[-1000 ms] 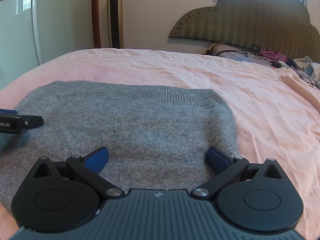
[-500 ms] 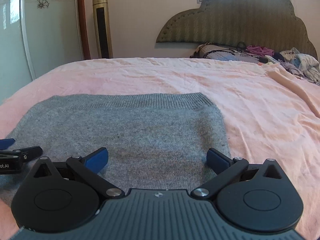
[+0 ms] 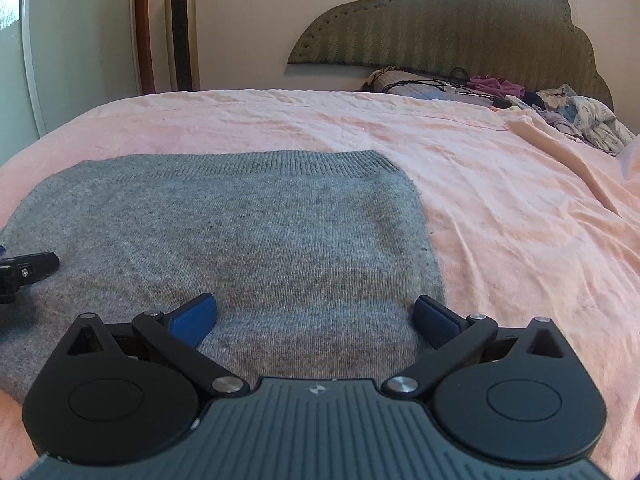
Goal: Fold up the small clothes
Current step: 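Press the folded grey sweater flat with both open tools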
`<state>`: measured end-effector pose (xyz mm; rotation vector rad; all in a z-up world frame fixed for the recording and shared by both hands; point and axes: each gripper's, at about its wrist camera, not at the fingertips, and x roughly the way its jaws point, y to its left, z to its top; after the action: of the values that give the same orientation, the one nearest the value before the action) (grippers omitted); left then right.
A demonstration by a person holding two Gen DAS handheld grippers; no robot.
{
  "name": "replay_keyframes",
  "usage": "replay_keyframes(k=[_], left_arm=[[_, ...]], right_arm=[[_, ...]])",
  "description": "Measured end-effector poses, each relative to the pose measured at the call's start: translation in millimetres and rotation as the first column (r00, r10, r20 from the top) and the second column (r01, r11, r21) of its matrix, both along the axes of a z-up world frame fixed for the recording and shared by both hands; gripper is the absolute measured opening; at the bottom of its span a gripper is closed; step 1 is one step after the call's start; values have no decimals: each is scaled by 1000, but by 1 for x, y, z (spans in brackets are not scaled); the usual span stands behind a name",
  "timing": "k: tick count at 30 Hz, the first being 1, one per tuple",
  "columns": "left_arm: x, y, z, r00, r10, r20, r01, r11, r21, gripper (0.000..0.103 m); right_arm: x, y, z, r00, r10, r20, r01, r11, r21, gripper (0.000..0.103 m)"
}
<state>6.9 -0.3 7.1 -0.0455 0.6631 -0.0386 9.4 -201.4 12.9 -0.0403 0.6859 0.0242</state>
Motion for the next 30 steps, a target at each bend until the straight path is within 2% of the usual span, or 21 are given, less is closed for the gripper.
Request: replay_keyframes(k=[3,11,13,15,17,20,23,25,27,30], left_arm=[[-1,0,0,1000,0,0,0,1000,0,103],[-11,-1,7,1000,20,-14,-20,1000,17,103],[-16,2,14,999,34,-33,-34,999,-10,103],[-27,7,21,999,40,-26,-41,997,-66,103],[-36,9,21,999,35,-22,-37,995,-90,103],[-41,7,9,998,34,-45,-37,998,-54,103],[-47,-1,2,1000,7,-20,-7,1000,16,103],[-47,-2,1,1000,9,-21,-8,1000,21,103],[-46,-4,1,1000,8,-26,-7,1000,28,103],[-45,-10,0,999,3,-35,-1,998,58,103]], right_arm=[[4,-10,-2,1000,-19,-13,19,998,52,103],[7,-12,-3,1000,-24,-19,25,998,58,103],[7,-12,-3,1000,-24,-19,25,998,60,103],[6,-12,-3,1000,-24,-19,25,998,60,103],[6,-11,-3,1000,-25,-18,26,998,61,103],[6,-11,-3,1000,-25,-18,26,998,61,103],[4,-12,-1,999,-32,-12,32,998,60,103],[-5,-11,5,998,-61,-9,61,996,70,103],[-17,-9,11,999,-38,0,38,995,94,103],[-25,2,-1,1000,3,-1,-3,1000,-16,103]])
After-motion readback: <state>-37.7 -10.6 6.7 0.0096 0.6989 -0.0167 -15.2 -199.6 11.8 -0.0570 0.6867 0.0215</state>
